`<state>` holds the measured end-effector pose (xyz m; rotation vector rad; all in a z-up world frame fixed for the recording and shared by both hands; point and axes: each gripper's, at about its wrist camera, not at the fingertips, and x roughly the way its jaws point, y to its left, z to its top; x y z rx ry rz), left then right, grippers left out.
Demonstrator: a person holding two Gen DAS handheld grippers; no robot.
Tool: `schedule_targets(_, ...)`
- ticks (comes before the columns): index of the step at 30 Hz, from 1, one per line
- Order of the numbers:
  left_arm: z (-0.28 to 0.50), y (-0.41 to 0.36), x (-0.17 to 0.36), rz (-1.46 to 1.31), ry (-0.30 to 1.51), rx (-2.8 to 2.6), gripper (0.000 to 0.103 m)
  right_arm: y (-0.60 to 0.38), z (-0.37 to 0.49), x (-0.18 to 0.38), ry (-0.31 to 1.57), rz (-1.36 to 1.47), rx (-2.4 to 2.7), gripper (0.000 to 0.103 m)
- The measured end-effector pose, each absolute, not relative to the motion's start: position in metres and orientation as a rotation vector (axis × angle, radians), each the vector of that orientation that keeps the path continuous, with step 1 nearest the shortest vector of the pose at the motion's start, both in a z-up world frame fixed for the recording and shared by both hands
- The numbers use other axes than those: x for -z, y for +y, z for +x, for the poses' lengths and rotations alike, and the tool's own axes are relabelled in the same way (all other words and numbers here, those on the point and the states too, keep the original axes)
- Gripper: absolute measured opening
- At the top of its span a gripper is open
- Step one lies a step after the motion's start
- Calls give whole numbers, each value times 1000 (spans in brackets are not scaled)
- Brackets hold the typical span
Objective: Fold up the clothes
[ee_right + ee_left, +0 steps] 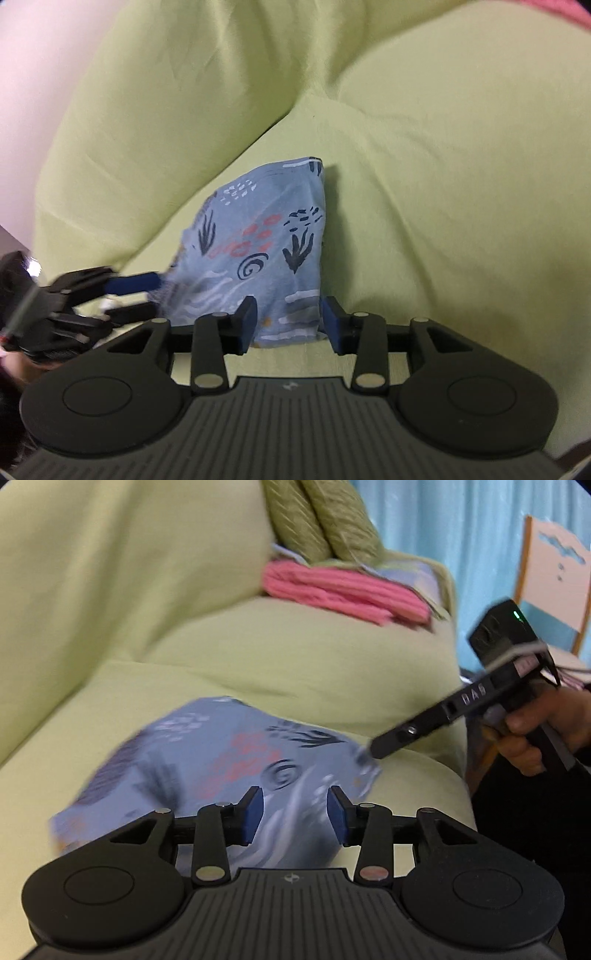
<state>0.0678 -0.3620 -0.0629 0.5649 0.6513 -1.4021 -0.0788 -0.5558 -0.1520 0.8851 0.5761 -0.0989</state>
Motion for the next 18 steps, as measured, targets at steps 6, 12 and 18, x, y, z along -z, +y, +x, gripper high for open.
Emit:
schedule_targets(6,71,-374,81,597,694,1396,41,-575,-60,172,612,967,-23,11)
schedule_targets(12,75,-381,99,624,734,1380,42,-529,-64,145,503,680,-58,4)
schedule_targets(18,74,-381,100,650,726,1374,43,-504,-56,152,521,614,-99,4)
